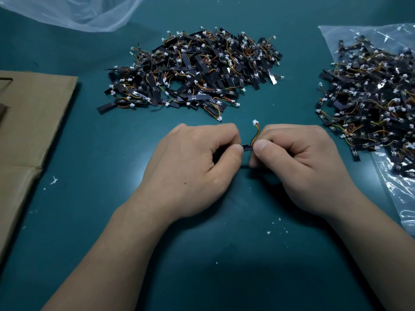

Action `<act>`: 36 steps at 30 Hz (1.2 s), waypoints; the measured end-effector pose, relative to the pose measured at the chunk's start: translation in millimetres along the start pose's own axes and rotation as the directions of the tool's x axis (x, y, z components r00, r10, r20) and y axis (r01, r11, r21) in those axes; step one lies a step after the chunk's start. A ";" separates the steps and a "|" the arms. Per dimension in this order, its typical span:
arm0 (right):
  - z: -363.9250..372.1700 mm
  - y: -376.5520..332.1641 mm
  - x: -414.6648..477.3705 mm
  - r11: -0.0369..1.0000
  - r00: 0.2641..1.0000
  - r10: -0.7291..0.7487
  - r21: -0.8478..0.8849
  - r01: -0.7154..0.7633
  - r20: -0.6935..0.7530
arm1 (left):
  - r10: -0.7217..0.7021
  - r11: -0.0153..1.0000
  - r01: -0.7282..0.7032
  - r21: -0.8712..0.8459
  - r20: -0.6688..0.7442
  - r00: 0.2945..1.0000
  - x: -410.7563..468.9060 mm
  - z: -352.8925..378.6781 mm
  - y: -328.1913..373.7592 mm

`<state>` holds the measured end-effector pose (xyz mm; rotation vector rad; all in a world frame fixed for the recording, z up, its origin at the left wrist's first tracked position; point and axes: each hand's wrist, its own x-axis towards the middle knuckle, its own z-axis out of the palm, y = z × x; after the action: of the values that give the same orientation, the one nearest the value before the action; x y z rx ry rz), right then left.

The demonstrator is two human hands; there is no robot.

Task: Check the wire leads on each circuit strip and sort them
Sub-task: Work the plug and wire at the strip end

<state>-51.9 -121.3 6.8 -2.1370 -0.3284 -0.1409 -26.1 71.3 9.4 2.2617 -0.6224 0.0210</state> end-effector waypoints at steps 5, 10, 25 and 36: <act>-2.1 -1.7 -0.9 0.999 1.000 -0.002 0.040 0.001 0.023 | -0.005 1.000 0.004 -0.029 -0.029 1.000 0.1 1.2 -1.0; -3.4 0.2 -1.7 0.998 0.995 0.013 0.061 -0.018 0.097 | -0.014 0.999 0.013 -0.035 -0.040 0.999 -0.6 3.6 -1.9; 7.6 3.9 -0.4 0.996 0.981 0.081 0.046 -0.074 -0.175 | 0.027 0.973 -0.007 0.232 -0.083 0.996 2.5 7.2 -12.9; 8.8 3.0 -2.8 0.996 0.976 0.060 -0.055 -0.073 -0.207 | -0.044 0.972 0.079 0.222 -0.160 0.986 3.4 5.0 -12.1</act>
<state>-54.0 -116.0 -1.1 -2.1697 -0.1327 -0.3349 -18.6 73.4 -1.7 2.4708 -0.4875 0.2460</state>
